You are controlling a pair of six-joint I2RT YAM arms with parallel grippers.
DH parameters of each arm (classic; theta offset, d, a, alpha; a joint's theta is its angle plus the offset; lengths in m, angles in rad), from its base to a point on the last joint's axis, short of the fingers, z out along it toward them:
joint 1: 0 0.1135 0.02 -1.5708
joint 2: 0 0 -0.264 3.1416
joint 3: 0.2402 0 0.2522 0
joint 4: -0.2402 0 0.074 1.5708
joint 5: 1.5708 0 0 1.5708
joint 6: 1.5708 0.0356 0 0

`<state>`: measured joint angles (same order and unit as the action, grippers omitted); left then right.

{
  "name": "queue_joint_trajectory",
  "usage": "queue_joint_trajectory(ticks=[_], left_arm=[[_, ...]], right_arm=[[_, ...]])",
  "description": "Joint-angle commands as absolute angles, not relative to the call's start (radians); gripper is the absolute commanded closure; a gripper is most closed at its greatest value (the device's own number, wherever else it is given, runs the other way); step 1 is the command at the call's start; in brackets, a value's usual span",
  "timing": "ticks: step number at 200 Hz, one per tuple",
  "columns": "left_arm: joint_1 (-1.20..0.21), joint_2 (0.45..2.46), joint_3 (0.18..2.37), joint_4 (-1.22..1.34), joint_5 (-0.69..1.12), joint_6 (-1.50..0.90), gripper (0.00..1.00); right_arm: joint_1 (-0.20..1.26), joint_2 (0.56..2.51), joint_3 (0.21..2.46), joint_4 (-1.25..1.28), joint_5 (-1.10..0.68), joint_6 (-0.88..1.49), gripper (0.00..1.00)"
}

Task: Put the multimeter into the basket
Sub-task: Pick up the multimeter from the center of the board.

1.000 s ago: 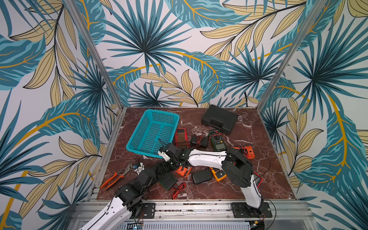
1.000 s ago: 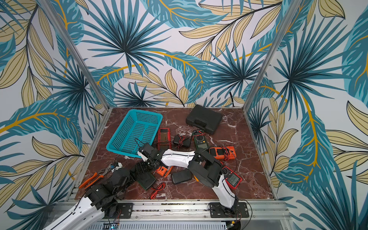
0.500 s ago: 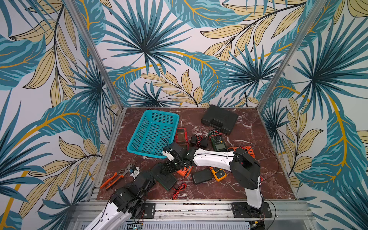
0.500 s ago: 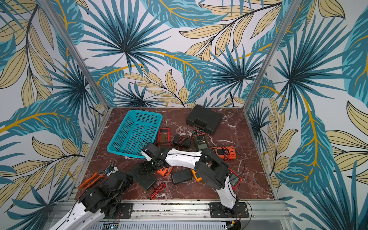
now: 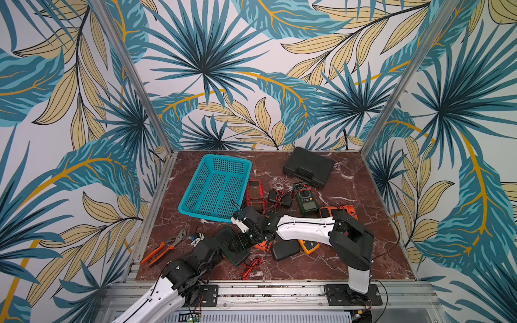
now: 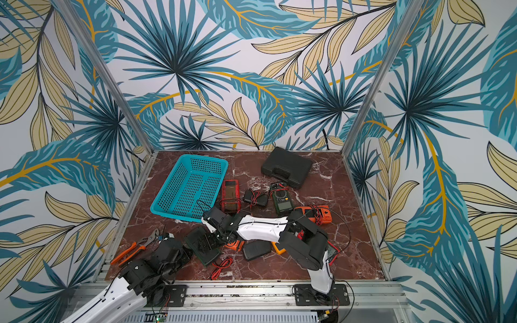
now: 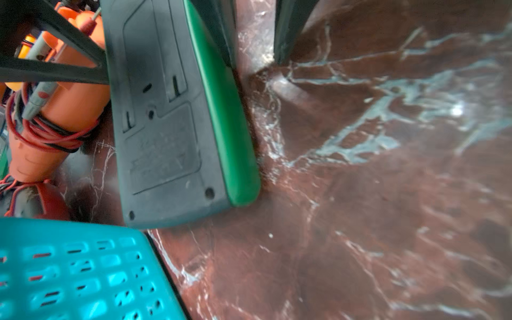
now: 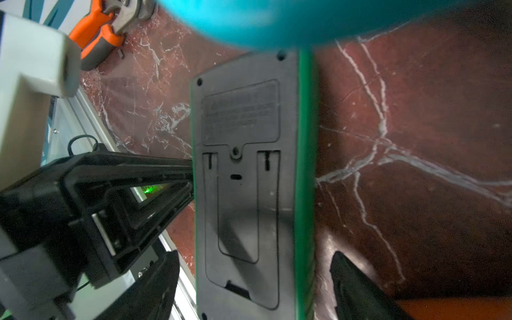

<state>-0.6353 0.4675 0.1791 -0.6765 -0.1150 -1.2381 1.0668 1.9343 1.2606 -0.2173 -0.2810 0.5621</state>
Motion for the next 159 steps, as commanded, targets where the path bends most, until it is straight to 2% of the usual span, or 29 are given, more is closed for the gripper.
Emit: queue_joint_trajectory(ticks=[1,31,79,106,134,159], left_arm=[[-0.640,0.500,0.159,-0.590,-0.088,-1.211,0.75],[-0.639,0.482,0.144,-0.600,-0.080,-1.224,0.77],[-0.640,0.348,0.091,-0.649,-0.064,-1.266,0.78],[-0.639,0.334,0.059,-0.629,-0.028,-1.285,0.83],[-0.640,0.335,0.055,-0.617,-0.027,-1.287,0.83],[-0.640,0.336,0.052,-0.630,-0.037,-1.290,0.82]], right_arm=[[1.078,1.945,1.207,-0.227,-0.282,0.613,0.12],[1.078,1.984,1.210,-0.165,-0.302,0.633,0.12],[1.078,2.040,1.211,-0.041,-0.398,0.690,0.14],[1.076,2.017,1.175,0.079,-0.471,0.730,0.18],[1.065,1.988,1.117,0.280,-0.583,0.823,0.22],[1.061,1.960,1.111,0.289,-0.592,0.831,0.23]])
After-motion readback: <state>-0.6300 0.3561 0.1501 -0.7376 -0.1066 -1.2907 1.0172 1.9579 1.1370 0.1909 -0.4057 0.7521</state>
